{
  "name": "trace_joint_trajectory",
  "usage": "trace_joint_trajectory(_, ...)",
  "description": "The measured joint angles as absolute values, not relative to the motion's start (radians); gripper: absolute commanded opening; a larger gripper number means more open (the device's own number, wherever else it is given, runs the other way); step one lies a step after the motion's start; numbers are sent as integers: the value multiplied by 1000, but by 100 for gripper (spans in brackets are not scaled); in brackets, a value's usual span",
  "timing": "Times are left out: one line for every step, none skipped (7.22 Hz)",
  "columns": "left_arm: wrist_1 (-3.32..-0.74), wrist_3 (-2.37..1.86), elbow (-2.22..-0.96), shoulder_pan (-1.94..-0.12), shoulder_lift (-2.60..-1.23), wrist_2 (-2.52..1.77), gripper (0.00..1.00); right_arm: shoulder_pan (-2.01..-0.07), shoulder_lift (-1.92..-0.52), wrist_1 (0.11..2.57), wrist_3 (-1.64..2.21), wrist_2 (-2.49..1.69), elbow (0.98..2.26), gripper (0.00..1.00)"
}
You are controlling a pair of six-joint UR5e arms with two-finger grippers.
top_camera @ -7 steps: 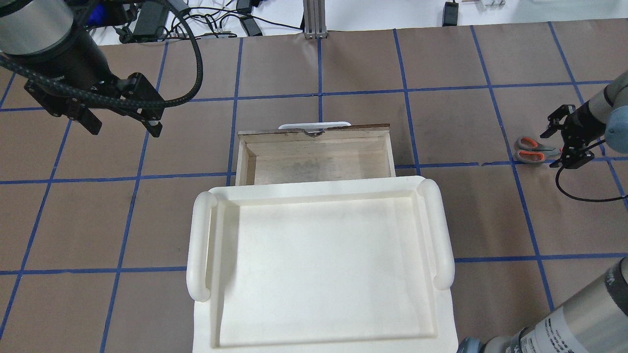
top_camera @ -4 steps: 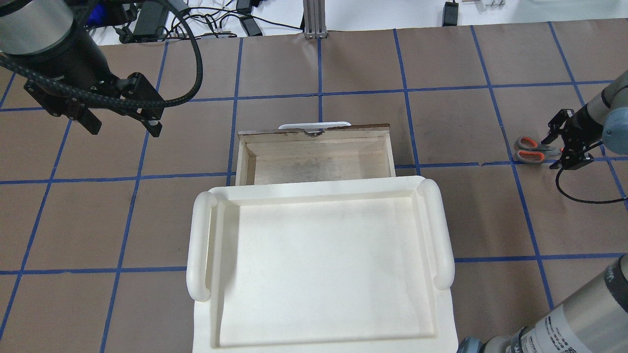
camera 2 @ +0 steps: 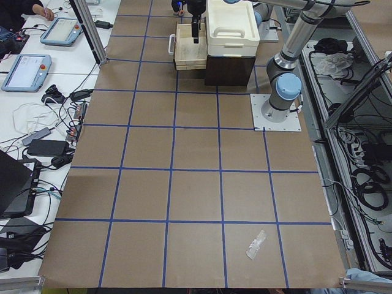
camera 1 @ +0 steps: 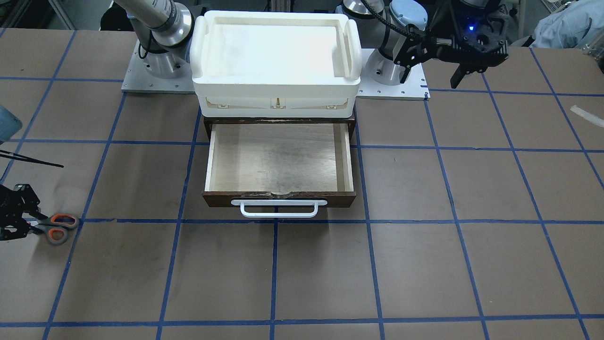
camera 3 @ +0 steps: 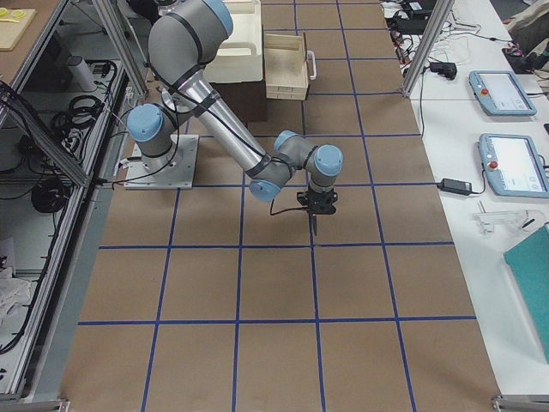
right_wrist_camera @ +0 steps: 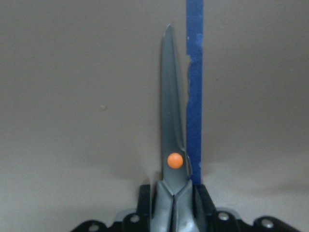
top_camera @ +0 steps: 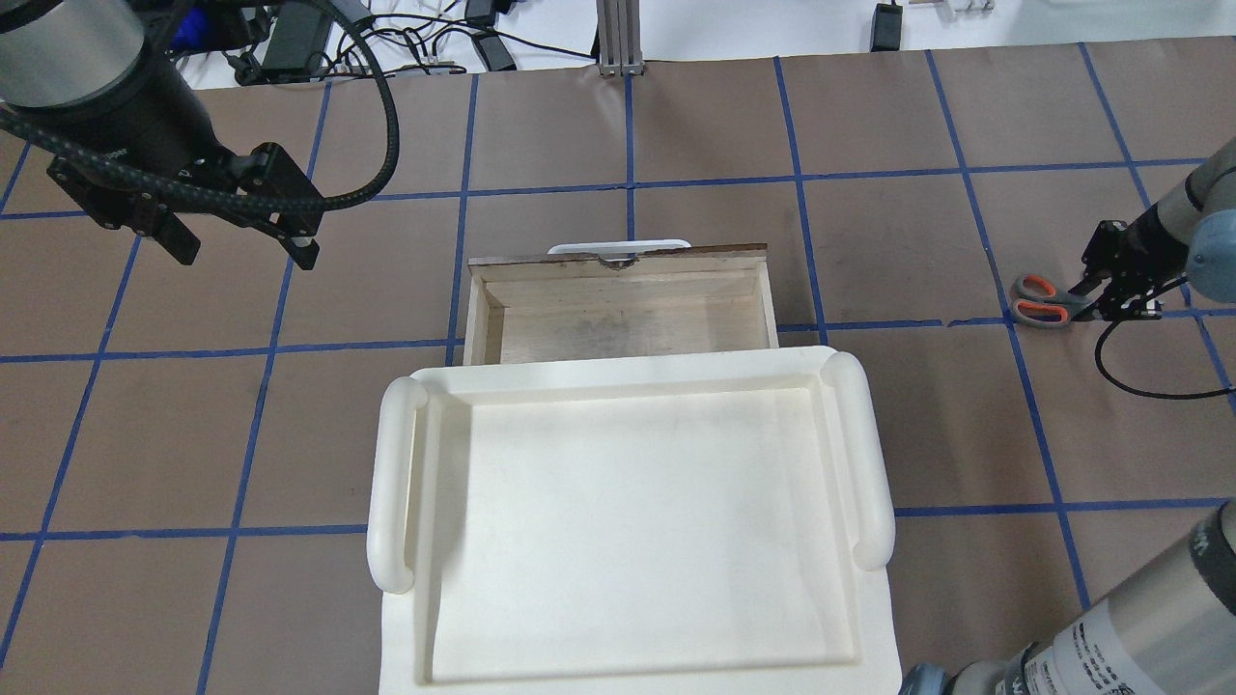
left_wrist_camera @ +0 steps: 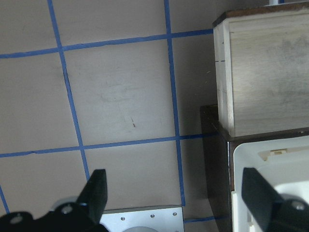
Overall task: Put scissors in drawer and close it
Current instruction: 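Lift the scissors with the right gripper and carry them over the drawer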
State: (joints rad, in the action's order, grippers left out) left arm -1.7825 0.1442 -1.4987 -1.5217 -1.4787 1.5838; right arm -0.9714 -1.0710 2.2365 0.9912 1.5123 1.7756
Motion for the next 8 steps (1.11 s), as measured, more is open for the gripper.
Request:
trace_joint_trajectory(-1782, 144, -1499, -1522, -1480, 1584, 100, -973, -1073, 2237, 991, 1512, 1774, 21)
trace_joint_trajectory(-1781, 144, -1501, -1522, -1483, 1584, 100, -974, -1078, 2242, 992, 1522, 1772, 18)
trace_joint_trajectory(-1777, 145, -1506, -1522, -1489, 1583, 100, -976, -1089, 2247, 992, 1540, 1770, 15)
trace_joint_trajectory(-1772, 146, -1512, -1522, -1495, 1582, 100, -980, -1113, 2243, 990, 1551, 1759, 15)
trace_joint_trajectory(-1770, 147, -1516, -1521, -1495, 1582, 100, -995, -1147, 2214, 992, 1554, 1736, 15)
trace_joint_trajectory(-1770, 149, -1518, -1520, -1493, 1582, 100, -1027, -1183, 2166, 999, 1554, 1709, 15)
trace_joint_trajectory(-1769, 150, -1518, -1519, -1489, 1582, 100, -1069, -1216, 2118, 1010, 1551, 1681, 14)
trace_joint_trajectory(-1769, 149, -1519, -1519, -1484, 1582, 100, -1112, -1247, 2078, 1026, 1548, 1656, 14)
